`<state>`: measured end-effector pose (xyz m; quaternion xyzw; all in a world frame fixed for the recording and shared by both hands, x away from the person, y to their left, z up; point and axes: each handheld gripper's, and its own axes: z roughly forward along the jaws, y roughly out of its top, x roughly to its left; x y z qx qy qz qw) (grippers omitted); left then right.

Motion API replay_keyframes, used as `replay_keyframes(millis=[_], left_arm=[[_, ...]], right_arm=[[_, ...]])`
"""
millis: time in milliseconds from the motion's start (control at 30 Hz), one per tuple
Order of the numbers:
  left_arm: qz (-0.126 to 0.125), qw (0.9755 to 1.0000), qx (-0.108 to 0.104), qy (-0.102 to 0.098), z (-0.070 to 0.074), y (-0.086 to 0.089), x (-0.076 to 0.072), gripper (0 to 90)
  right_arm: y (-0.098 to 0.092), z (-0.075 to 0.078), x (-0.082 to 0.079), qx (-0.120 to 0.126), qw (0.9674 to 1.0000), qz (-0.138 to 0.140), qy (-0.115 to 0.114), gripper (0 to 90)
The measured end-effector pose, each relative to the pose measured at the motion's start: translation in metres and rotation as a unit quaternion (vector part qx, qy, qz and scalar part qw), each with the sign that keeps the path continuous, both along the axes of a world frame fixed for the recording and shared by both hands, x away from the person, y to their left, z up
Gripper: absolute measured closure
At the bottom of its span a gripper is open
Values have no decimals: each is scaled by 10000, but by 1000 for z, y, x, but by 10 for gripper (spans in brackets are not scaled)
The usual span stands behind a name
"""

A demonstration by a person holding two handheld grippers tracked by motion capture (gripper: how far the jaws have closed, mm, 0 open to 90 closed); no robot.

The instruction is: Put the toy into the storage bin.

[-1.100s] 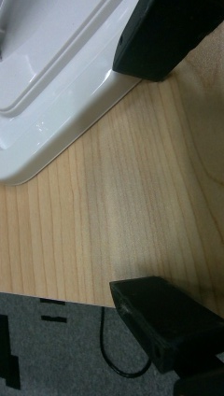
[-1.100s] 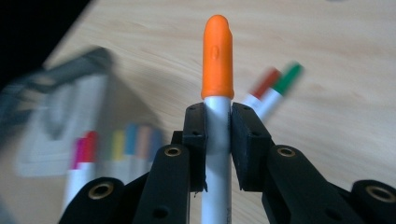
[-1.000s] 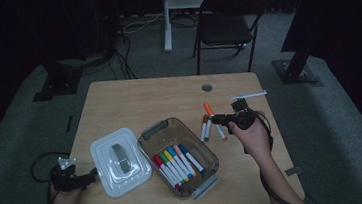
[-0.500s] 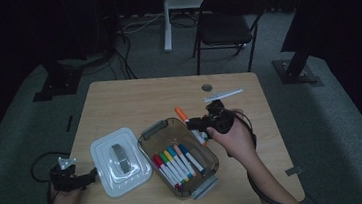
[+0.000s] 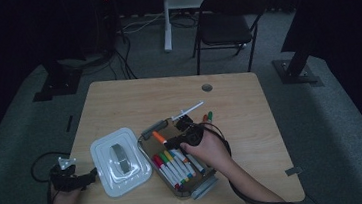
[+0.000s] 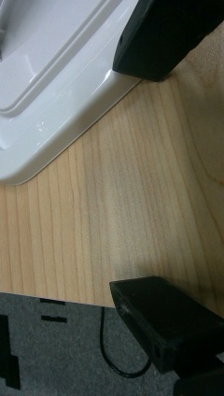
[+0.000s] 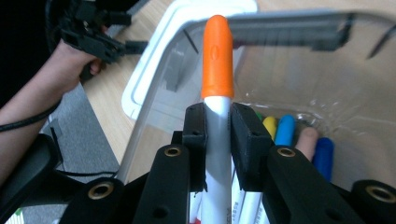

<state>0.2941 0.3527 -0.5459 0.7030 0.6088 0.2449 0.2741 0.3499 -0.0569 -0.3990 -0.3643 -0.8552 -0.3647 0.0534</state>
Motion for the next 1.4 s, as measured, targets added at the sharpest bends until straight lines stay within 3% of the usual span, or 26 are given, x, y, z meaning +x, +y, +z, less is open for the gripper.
replay_keyframes(millis=[133,233,533,600,767,833,967,1067,1200,1333,1400], left_arm=[[2,10000,-1,-6,0,0,0,6],[1,10000,-1,-5,0,0,0,6],[-6,10000,7,2,0,0,0,6],[-4,10000,7,3,0,0,0,6],[-2,10000,-1,2,0,0,0,7],[0,10000,-1,2,0,0,0,6],[-1,10000,-1,1,0,0,0,6],[-1,10000,-2,1,0,0,0,7],[-2,10000,-1,2,0,0,0,7],[1,10000,-2,0,0,0,0,6],[3,10000,-4,-3,0,0,0,6]], right_arm=[[14,-19,2,-244,9993,116,243,769],[22,-29,3,-275,9987,154,411,769],[39,-43,4,-514,9966,265,582,769],[46,-52,3,-710,9944,357,690,769],[50,-59,3,-863,9923,451,765,768],[53,-64,3,-1034,9900,512,812,768],[55,-66,2,-1109,9888,554,827,766],[56,-70,1,-1180,9860,633,988,752],[58,-72,-1,-1297,9842,693,981,737],[54,-68,-3,-1186,9869,688,853,714],[51,-64,-5,-1224,9879,680,670,712]])
